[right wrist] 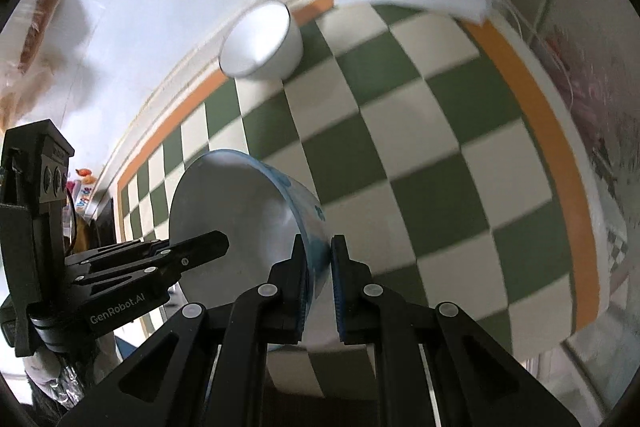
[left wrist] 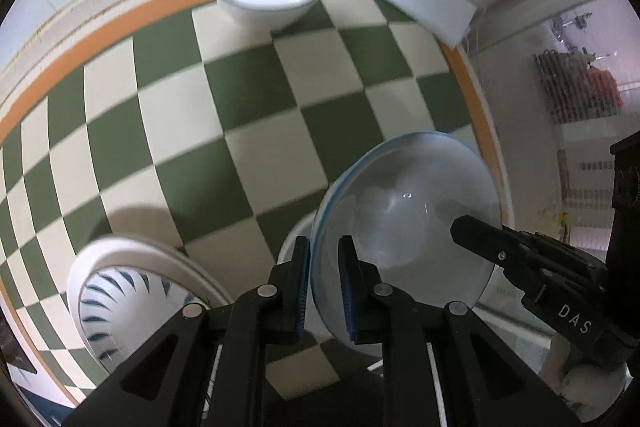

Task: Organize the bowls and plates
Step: 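Lift the nested bowls with the left gripper while the right holds its bowl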

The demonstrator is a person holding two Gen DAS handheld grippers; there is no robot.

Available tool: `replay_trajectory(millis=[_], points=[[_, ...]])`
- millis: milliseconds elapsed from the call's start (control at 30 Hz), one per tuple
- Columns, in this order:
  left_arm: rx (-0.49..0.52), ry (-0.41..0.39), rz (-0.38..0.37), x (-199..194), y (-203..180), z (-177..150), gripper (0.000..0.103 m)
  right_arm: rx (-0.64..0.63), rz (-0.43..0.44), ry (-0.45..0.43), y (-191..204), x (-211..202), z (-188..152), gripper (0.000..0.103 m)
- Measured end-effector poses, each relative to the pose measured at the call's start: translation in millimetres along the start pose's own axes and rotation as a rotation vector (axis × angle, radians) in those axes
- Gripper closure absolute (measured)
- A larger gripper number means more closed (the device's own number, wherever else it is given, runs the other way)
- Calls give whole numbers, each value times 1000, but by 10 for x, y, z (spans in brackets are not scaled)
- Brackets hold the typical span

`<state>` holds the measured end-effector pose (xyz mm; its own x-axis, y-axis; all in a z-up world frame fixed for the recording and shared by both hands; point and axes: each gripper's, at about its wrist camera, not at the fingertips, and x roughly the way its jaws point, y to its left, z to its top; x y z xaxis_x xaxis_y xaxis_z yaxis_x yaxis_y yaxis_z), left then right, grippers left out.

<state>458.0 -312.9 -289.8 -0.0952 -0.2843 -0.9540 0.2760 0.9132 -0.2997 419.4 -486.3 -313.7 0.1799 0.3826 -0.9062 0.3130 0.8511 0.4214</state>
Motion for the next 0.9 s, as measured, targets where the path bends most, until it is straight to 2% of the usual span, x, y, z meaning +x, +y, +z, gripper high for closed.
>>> replay_trajectory(millis=[367,900], points=[[10,64,48,289,-3,-176,91,21,-13,75,-126,294,-225,90],[22,95,101,461,-34,-178,91,35,3,135,-167,416,-215,90]])
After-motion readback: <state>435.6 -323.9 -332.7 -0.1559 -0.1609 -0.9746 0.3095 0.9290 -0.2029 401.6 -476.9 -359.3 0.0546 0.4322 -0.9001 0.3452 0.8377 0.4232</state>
